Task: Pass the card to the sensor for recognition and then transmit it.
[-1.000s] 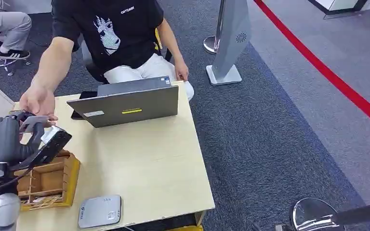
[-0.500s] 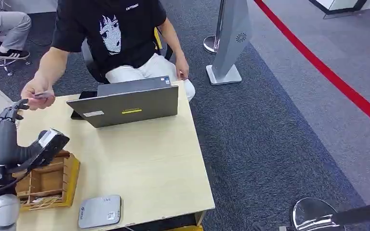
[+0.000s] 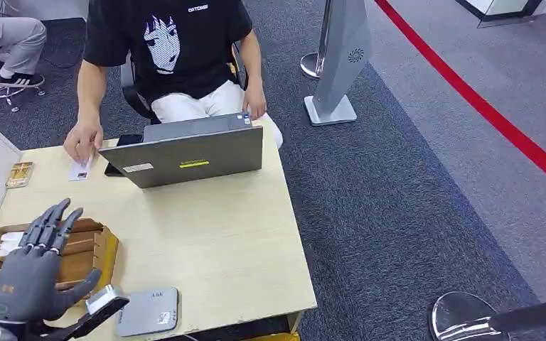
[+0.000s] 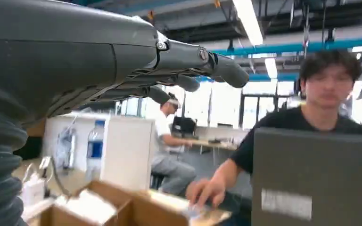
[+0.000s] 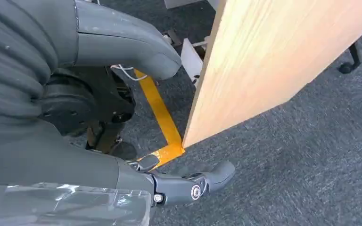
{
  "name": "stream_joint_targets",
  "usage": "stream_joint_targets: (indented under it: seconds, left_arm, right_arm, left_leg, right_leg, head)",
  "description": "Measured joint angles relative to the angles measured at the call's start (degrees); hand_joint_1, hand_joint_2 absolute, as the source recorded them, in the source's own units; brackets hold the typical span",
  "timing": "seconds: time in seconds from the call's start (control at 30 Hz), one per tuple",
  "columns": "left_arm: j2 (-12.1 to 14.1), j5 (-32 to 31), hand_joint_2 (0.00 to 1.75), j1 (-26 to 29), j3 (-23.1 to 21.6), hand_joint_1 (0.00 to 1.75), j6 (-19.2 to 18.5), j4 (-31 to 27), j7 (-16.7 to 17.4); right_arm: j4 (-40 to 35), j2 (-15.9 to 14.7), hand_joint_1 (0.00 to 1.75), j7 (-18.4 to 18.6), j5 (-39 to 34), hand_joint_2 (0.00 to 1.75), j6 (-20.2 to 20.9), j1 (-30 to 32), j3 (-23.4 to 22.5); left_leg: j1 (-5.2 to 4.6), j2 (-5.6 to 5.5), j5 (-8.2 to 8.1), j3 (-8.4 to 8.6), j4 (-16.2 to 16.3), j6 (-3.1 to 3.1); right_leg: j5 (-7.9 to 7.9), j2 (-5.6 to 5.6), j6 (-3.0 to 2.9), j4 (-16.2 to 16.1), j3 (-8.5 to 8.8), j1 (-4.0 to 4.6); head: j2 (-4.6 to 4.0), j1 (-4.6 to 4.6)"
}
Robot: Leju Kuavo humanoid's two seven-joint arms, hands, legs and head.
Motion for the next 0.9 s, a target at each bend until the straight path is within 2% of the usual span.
stream_joint_targets:
  seconds: [0.13, 0.33, 0.9]
  left_arm:
    - [3.5, -0.5, 1.75, 3.9, -2.1, 0.00, 0.7, 0.5, 3.6]
    - [5.9, -2.3, 1.75, 6.2, -2.9, 0.00, 2.6, 3.2, 7.2]
    - [5.2, -6.3, 1.75, 4.5, -2.1, 0.00, 1.6, 11.0, 6.8]
  right_arm:
    - [-0.7, 0.0, 0.00, 0.3, 0.0, 1.75, 0.3, 0.1, -0.2]
    - [-1.2, 0.0, 0.00, 0.3, 0.1, 1.75, 0.3, 0.1, -0.3]
    - [-0.9, 0.0, 0.00, 0.1, 1.6, 1.75, 1.9, -0.6, -0.5]
  left_leg:
    - [0.01, -0.02, 0.00, -0.02, 0.0, 0.00]
    - [0.00, -0.03, 0.00, -0.04, 0.0, 0.00]
    - [0.01, -0.02, 0.01, -0.02, 0.0, 0.00]
  right_leg:
    - [-0.01, -0.02, 0.01, 0.0, -0.10, 0.01]
    - [-0.01, -0.03, 0.01, 0.0, -0.09, 0.00]
    - [0.00, -0.04, 0.01, 0.0, 0.01, 0.00]
  head:
    - [0.00, 0.00]
    - [0.00, 0.00]
    - [0.00, 0.00]
